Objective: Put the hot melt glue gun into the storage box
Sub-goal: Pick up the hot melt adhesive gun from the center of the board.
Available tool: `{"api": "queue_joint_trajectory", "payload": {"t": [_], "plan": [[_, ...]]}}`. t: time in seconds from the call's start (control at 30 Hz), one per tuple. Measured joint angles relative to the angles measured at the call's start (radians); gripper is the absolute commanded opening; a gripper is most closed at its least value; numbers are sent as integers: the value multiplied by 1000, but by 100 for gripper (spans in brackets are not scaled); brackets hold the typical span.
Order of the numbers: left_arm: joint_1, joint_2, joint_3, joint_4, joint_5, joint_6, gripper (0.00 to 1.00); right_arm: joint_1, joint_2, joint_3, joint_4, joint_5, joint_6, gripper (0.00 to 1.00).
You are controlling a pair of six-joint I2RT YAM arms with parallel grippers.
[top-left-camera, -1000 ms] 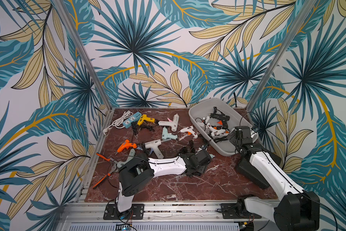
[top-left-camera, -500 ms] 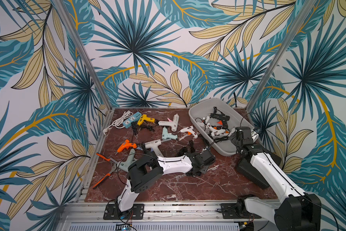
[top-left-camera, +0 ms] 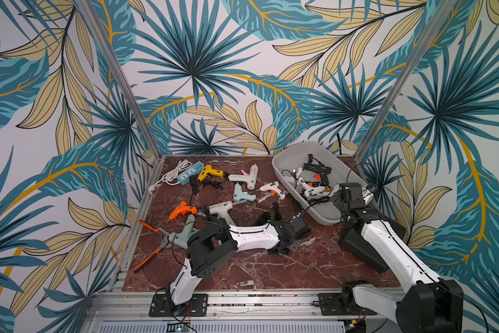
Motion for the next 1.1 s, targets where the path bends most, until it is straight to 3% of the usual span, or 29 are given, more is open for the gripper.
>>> {"api": "queue_joint_trajectory", "payload": {"t": [0.23, 0.3, 0.5, 0.7, 0.9, 1.1], "plan": [[0, 46, 42, -22, 22, 3, 54, 0, 0, 0, 0, -1, 4, 100], [-1, 48, 44, -27, 21, 7, 51, 0, 0, 0, 0, -1, 5, 100], [0, 48, 45, -38, -7, 17, 19, 0, 0, 0, 0, -16, 8, 100], [-1, 25, -2, 12, -47, 26, 0, 0, 0, 0, 11, -92, -10, 100], [26, -103, -177, 119, -49, 51, 0, 0, -12, -7, 69, -276, -97, 99], [133, -319, -325, 251, 61, 62, 0, 0, -51, -24, 204, -652, -200, 99]]}}
